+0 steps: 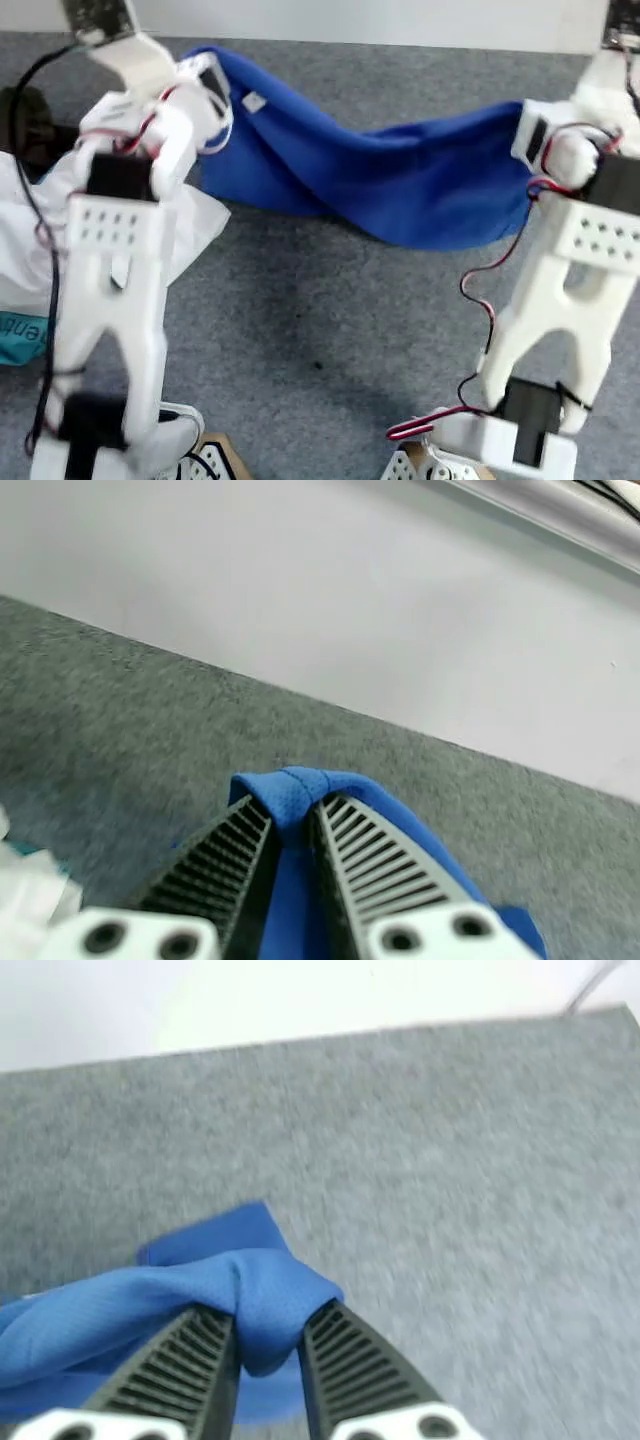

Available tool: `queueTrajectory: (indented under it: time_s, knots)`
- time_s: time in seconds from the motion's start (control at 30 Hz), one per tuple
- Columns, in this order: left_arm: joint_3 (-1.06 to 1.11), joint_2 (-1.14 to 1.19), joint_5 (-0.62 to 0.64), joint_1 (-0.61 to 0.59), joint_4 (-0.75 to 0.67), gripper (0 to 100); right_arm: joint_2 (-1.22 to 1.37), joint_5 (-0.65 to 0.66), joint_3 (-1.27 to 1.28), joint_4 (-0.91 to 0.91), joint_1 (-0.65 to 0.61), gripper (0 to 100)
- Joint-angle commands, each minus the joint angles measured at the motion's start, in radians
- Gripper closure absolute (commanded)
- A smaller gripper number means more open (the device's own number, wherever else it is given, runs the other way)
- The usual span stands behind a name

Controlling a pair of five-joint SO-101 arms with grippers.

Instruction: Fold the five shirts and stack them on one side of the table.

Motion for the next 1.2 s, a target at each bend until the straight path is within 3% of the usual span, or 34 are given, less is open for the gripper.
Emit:
queueTrajectory:
  time_s: [0.0,0.37,0.67,0.77,0.9,1.17]
  knots:
    - [-0.179,0.156,0.005,0.019,-0.052,99,0.056,-0.006,-0.01,-0.137,-0.027,99.3]
    - [-0.891,0.717,0.008,0.028,-0.058,99,0.272,-0.009,-0.018,-0.588,-0.036,99.3]
    - [-1.438,0.889,0.006,0.105,-0.052,99,0.274,-0.011,-0.294,-0.634,-0.007,99.3]
    - [-1.526,0.875,0.006,0.117,-0.028,99,0.272,-0.011,-0.4,-0.564,-0.008,99.3]
    - [-1.596,0.839,0.008,0.134,0.132,99,0.271,-0.011,-0.538,-0.377,-0.024,99.3]
    - [-1.62,0.737,0.008,0.14,0.598,99,0.272,-0.011,-0.782,0.024,-0.071,99.3]
